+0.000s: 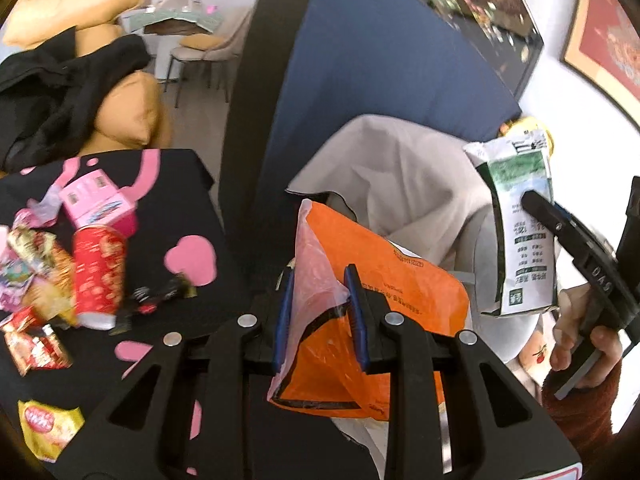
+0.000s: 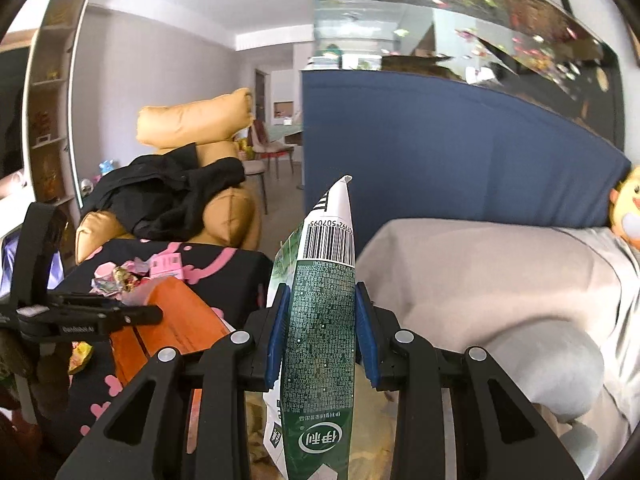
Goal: Collect trash
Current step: 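Carry both items to the yellow trash bag, opening the left tool to drop the orange bag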
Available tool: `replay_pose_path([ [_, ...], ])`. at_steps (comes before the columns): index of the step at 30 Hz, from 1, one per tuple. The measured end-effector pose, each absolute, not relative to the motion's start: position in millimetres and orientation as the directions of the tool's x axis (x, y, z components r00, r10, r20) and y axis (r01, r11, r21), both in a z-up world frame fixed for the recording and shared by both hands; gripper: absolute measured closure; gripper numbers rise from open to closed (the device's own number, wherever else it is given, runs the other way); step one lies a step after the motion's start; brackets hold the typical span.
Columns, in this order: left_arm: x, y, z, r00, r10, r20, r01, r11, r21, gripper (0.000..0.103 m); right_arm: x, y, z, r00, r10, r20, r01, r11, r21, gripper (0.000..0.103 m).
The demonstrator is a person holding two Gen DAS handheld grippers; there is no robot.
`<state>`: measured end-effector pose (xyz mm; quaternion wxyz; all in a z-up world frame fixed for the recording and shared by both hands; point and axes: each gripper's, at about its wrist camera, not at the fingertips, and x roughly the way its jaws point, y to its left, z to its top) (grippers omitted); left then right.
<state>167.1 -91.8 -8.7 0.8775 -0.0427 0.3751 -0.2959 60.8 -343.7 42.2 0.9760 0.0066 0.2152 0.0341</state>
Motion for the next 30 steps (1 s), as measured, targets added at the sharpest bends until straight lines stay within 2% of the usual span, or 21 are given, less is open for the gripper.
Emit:
replay_pose_path([
  [8, 181, -143, -24, 0.552, -0.517, -0.655, 0.542, 0.819, -0.189, 0.079, 63, -372, 36, 0.903, 0.036, -0.428, -0.014, 0.998, 0.053, 0.072],
  [19, 200, -182, -71, 0.48, -0.523, -0.705, 0.542, 0.808, -0.23, 0.078, 74, -366, 23, 0.901, 0.06, -0.431, -0.034, 0.997, 0.067, 0.072],
  [25, 212, -173, -91, 0.385, -0.584, -0.714, 0.53, 0.774, -0.347, 0.059, 92, -356, 7, 0.883, 0.073, -0.463, -0.042, 0.996, 0.076, 0.072],
  [28, 216, -153, -76, 0.422, -0.589, -0.69, 0.487, 0.788, -0.375, 0.049, 97, -350, 1, 0.879, 0.081, -0.47, -0.044, 0.995, 0.088, 0.072],
  [30, 217, -136, -64, 0.473, -0.571, -0.671, 0.457, 0.81, -0.367, 0.048, 101, -344, -4, 0.875, 0.093, -0.475, -0.052, 0.994, 0.098, 0.072],
])
